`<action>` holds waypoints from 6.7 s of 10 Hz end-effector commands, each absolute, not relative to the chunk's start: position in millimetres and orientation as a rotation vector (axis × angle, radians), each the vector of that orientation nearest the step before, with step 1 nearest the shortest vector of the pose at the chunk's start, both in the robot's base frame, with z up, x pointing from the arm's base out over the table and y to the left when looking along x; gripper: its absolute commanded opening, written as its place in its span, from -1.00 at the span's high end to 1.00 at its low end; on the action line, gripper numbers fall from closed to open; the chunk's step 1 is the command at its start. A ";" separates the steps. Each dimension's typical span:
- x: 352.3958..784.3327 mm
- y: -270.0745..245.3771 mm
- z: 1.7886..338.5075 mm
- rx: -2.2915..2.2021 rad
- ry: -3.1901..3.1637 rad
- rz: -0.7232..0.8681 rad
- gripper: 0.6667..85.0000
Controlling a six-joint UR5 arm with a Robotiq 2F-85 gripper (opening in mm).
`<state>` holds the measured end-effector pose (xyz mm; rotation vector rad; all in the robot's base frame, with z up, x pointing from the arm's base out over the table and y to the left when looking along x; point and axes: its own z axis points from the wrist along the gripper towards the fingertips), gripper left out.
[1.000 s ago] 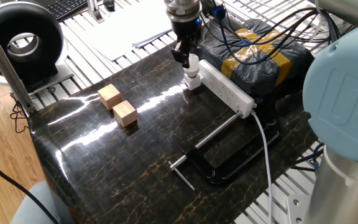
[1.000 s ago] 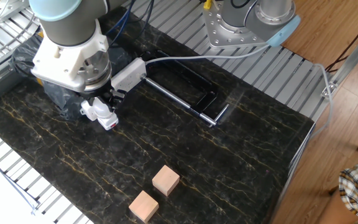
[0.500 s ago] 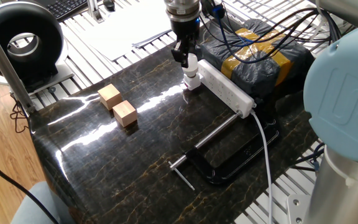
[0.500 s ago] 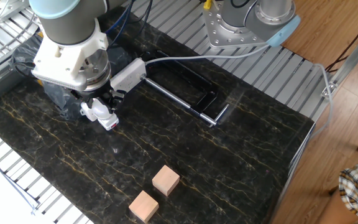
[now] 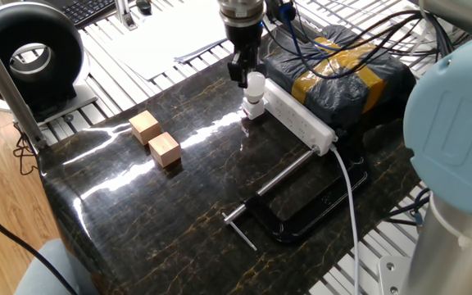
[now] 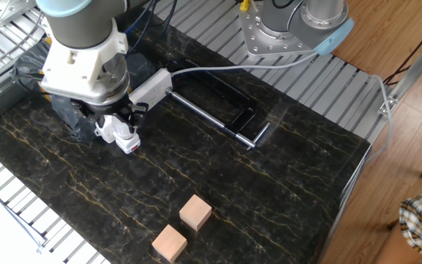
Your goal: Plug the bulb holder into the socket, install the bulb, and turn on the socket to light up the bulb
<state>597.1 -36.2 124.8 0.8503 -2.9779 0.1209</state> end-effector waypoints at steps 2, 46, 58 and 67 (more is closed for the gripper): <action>589.6 -11.0 154.5 1.396 -2.819 0.043 -0.39; 584.3 -46.0 111.0 2.542 -1.685 0.108 0.68; 587.0 -46.9 104.3 2.217 -2.057 0.122 0.89; 584.6 -52.0 108.3 1.915 -2.326 0.203 0.98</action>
